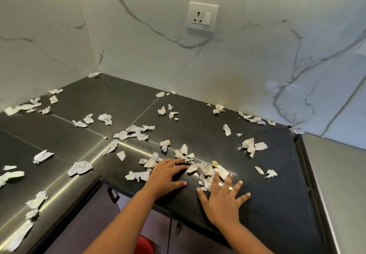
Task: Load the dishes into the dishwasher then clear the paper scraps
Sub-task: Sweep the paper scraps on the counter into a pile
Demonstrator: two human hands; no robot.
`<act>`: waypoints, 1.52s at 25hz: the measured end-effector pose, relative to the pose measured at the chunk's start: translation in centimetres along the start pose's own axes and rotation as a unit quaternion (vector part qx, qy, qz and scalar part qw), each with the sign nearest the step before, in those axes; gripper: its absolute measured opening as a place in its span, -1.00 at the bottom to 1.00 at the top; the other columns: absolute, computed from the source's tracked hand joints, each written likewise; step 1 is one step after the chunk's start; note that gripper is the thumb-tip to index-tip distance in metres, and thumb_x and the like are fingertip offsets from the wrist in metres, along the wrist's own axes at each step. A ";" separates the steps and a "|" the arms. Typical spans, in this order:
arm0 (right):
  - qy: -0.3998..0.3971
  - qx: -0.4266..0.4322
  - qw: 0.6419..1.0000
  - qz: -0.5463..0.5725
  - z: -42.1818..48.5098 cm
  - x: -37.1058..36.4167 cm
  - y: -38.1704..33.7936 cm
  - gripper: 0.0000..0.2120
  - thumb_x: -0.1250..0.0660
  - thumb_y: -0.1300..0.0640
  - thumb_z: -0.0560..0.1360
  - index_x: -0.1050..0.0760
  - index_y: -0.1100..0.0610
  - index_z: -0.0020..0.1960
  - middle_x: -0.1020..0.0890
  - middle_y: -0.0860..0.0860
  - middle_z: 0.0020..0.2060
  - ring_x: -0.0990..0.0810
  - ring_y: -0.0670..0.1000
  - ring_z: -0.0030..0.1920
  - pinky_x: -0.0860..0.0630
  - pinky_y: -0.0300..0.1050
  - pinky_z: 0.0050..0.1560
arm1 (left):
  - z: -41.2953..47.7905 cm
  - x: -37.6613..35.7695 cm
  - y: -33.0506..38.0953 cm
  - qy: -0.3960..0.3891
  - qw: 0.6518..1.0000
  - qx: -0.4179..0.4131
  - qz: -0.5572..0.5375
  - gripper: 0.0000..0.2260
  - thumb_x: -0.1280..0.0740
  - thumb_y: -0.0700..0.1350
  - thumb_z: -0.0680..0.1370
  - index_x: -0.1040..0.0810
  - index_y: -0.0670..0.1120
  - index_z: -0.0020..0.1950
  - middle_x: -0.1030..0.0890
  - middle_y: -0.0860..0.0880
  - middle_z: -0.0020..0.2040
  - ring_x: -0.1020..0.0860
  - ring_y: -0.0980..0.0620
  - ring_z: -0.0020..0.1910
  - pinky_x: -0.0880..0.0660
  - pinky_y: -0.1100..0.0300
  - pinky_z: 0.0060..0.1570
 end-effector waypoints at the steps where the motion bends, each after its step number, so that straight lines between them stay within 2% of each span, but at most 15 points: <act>1: 0.001 0.022 1.000 -0.001 1.2 0.0 -1.2 0.10 0.61 -0.51 0.11 0.24 0.02 0.52 0.14 0.26 0.49 0.24 0.43 0.42 0.34 0.53 0.19 | 0.9 0.6 -1.2 0.002 1.000 0.007 0.000 -0.31 -0.02 0.44 0.30 -0.33 0.25 0.39 -0.27 0.22 0.44 -0.20 0.12 0.43 -0.08 0.14 0.42; 4: 0.003 0.080 0.997 0.001 4.8 0.6 -4.6 -0.01 0.44 -0.53 0.22 0.23 -0.02 0.52 0.18 0.27 0.49 0.28 0.43 0.42 0.50 0.49 0.09 | 3.5 2.1 -4.3 0.019 0.999 0.025 -0.008 -0.29 -0.06 0.46 0.28 -0.38 0.22 0.37 -0.30 0.19 0.43 -0.23 0.11 0.42 -0.11 0.15 0.41; 8: 0.001 0.136 0.991 -0.001 9.0 0.9 -8.3 -0.22 0.22 -0.46 0.40 0.20 -0.11 0.51 0.19 0.28 0.48 0.31 0.44 0.41 0.37 0.52 0.21 | 7.1 3.3 -7.5 0.056 0.995 0.054 -0.057 -0.27 -0.15 0.42 0.26 -0.49 0.07 0.32 -0.40 0.15 0.37 -0.32 0.12 0.37 -0.25 0.10 0.38; 10: 0.003 0.159 0.987 0.005 10.7 1.0 -9.8 -0.25 0.18 -0.46 0.41 0.19 -0.14 0.50 0.18 0.28 0.49 0.33 0.45 0.40 0.37 0.53 0.23 | 8.5 3.7 -8.8 0.101 0.984 0.094 -0.110 -0.30 -0.22 0.34 0.26 -0.55 -0.03 0.27 -0.47 0.10 0.31 -0.38 0.11 0.32 -0.28 0.17 0.35; 12: 0.012 0.174 0.985 0.006 12.1 1.1 -10.9 -0.25 0.17 -0.46 0.41 0.18 -0.16 0.50 0.18 0.29 0.48 0.33 0.46 0.39 0.37 0.53 0.23 | 9.6 4.1 -9.7 0.141 0.973 0.138 -0.123 -0.46 -0.33 0.19 0.34 -0.58 -0.08 0.22 -0.53 0.04 0.26 -0.43 0.07 0.27 -0.30 0.25 0.26; 15: 0.017 0.189 0.982 0.002 13.1 0.9 -11.5 -0.27 0.19 -0.46 0.42 0.18 -0.17 0.50 0.18 0.30 0.48 0.34 0.46 0.39 0.39 0.53 0.23 | 10.9 4.1 -10.4 0.198 0.959 0.197 -0.039 -0.66 -0.36 0.01 0.49 -0.57 -0.05 0.23 -0.53 0.02 0.27 -0.43 0.01 0.27 -0.36 0.17 0.22; 17: 0.037 0.187 0.982 0.011 13.2 0.7 -11.7 -0.28 0.19 -0.46 0.43 0.10 -0.17 0.50 0.11 0.32 0.48 0.28 0.48 0.40 0.38 0.53 0.23 | 11.3 4.1 -10.6 0.204 0.952 0.227 0.011 -0.64 -0.31 0.05 0.52 -0.53 -0.02 0.29 -0.49 0.02 0.32 -0.41 -0.01 0.31 -0.39 0.09 0.23; 22: 0.042 0.160 0.986 0.010 13.3 0.4 -11.8 -0.34 0.10 -0.44 0.46 -0.30 -0.12 0.40 -0.36 0.34 0.34 -0.22 0.52 0.33 0.05 0.55 0.22 | 11.6 3.9 -10.7 0.182 0.953 0.236 0.045 -0.60 -0.26 0.07 0.55 -0.46 -0.04 0.35 -0.44 -0.04 0.38 -0.36 -0.06 0.37 -0.36 0.04 0.28; 26: 0.014 0.152 0.988 0.011 13.1 1.0 -11.7 -0.50 -0.02 -0.29 0.50 -0.50 -0.07 0.23 -0.56 0.10 0.21 -0.46 0.37 0.24 -0.23 0.54 0.16 | 11.2 4.2 -10.7 0.169 0.959 0.229 0.013 -0.56 -0.30 0.14 0.48 -0.51 -0.02 0.31 -0.46 -0.02 0.36 -0.36 -0.03 0.37 -0.35 0.05 0.28; 28: 0.015 0.149 0.987 0.054 12.7 1.5 -11.4 -0.59 -0.08 -0.17 0.50 -0.53 -0.05 0.19 -0.57 0.02 0.21 -0.45 0.28 0.29 -0.27 0.49 0.20 | 11.1 4.5 -10.4 0.186 0.961 0.206 -0.008 -0.59 -0.29 0.18 0.43 -0.60 0.00 0.18 -0.55 0.01 0.25 -0.45 -0.02 0.27 -0.42 0.05 0.18; 31: -0.004 0.157 0.978 0.134 11.6 2.7 -12.9 -0.56 -0.09 -0.09 0.56 -0.28 -0.07 0.43 -0.27 0.03 0.46 -0.07 0.20 0.50 0.11 0.32 0.42 | 10.8 4.9 -10.0 0.209 0.961 0.176 -0.038 -0.53 -0.15 0.28 0.36 -0.67 0.03 -0.01 -0.63 0.06 0.07 -0.53 0.02 0.10 -0.47 0.08 0.02; 32: -0.017 0.181 0.971 0.155 10.9 3.3 -13.8 -0.50 -0.13 -0.09 0.56 -0.17 -0.10 0.47 -0.17 0.03 0.50 -0.01 0.14 0.51 0.14 0.24 0.45 | 10.8 5.0 -10.1 0.215 0.960 0.172 -0.047 -0.48 -0.10 0.32 0.36 -0.68 0.03 -0.03 -0.63 0.06 0.05 -0.54 0.02 0.08 -0.46 0.08 0.01; 33: -0.020 0.202 0.962 0.182 10.3 4.1 -14.5 -0.45 -0.17 -0.08 0.54 -0.11 -0.11 0.49 -0.12 0.02 0.51 -0.01 0.07 0.52 0.11 0.17 0.47 | 10.7 5.1 -10.1 0.219 0.959 0.170 -0.055 -0.44 -0.06 0.34 0.36 -0.68 0.02 -0.04 -0.63 0.05 0.04 -0.54 0.01 0.07 -0.46 0.08 0.01; 35: 0.033 0.199 0.951 0.233 10.3 5.0 -13.3 -0.45 -0.24 -0.02 0.51 -0.18 -0.09 0.47 -0.14 0.01 0.51 -0.09 0.01 0.50 -0.02 0.06 0.49 | 10.6 5.2 -10.1 0.219 0.959 0.167 -0.072 -0.42 -0.03 0.36 0.37 -0.68 0.02 -0.04 -0.63 0.04 0.04 -0.54 0.00 0.07 -0.46 0.07 0.00; 38: 0.162 0.055 0.965 0.201 11.7 5.2 -5.7 -0.54 -0.29 0.04 0.45 -0.42 0.04 0.35 -0.36 0.11 0.40 -0.28 0.16 0.42 -0.18 0.16 0.40 | 10.7 5.0 -10.3 0.208 0.962 0.167 -0.064 -0.42 -0.06 0.37 0.38 -0.68 0.01 -0.03 -0.62 0.04 0.06 -0.53 -0.03 0.09 -0.46 0.05 -0.01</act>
Point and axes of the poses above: each hand's wrist, its own z-axis towards the middle knuckle, its own x-axis out of the back of the hand, y = z × x, the point moved 3 cm from there along z, towards the middle knuckle
